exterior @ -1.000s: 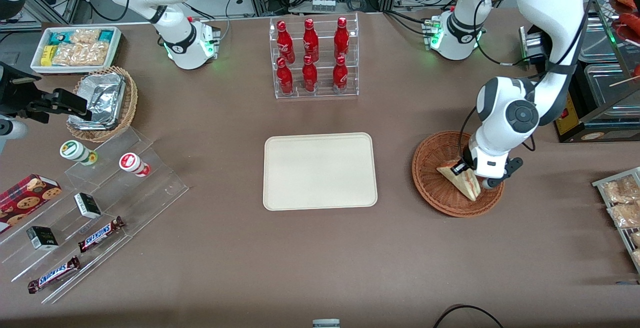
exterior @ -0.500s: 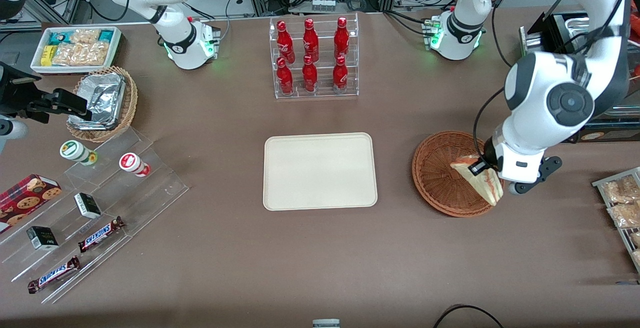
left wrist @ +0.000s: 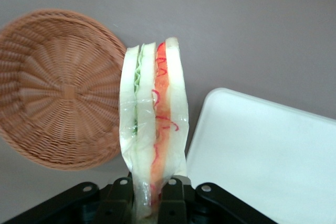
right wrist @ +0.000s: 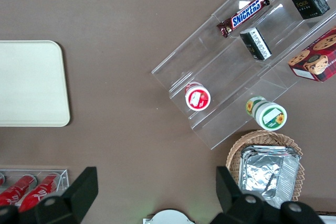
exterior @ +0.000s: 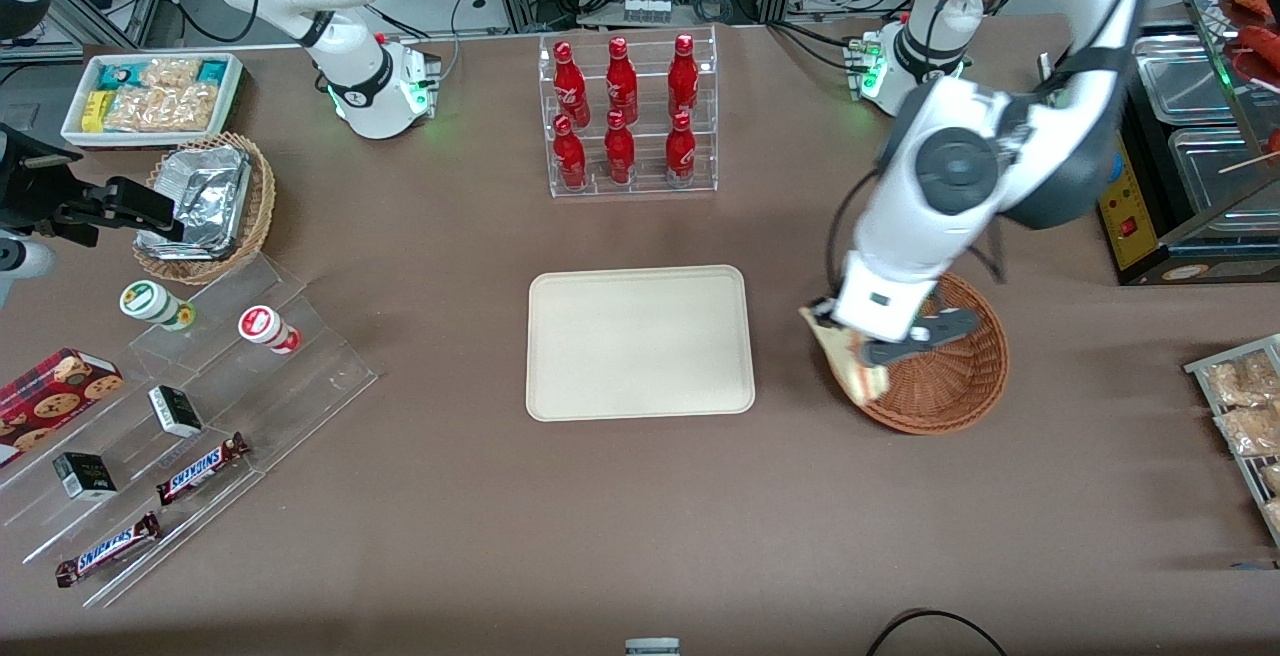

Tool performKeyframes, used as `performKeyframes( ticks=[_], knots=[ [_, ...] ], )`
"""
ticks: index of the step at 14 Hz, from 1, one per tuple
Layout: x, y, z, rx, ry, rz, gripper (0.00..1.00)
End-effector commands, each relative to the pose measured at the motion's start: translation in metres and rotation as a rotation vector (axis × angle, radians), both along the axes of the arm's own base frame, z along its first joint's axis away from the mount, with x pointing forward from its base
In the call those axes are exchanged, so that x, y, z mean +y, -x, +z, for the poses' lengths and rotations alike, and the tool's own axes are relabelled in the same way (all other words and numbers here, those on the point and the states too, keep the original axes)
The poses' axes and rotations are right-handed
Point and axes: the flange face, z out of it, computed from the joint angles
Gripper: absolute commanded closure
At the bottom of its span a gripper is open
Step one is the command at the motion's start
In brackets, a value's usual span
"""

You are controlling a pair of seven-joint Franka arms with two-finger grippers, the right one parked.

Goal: Place sandwich from basket to tray
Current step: 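Carry the sandwich with the left gripper over to the cream tray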

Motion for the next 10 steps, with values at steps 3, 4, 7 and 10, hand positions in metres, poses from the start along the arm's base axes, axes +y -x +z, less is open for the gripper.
performKeyframes(
  ticks=[3,4,7,10],
  knots=[
    [-0.065,-0.014,-0.041,0.025,0.021,-0.078,1.00],
    [-0.085,-0.010,-0.056,0.031,0.027,-0.098,1.00],
    [-0.135,-0.003,-0.089,0.028,0.052,-0.165,1.00],
    [-0.176,0.004,-0.114,-0.002,0.085,-0.209,1.00]
  ],
)
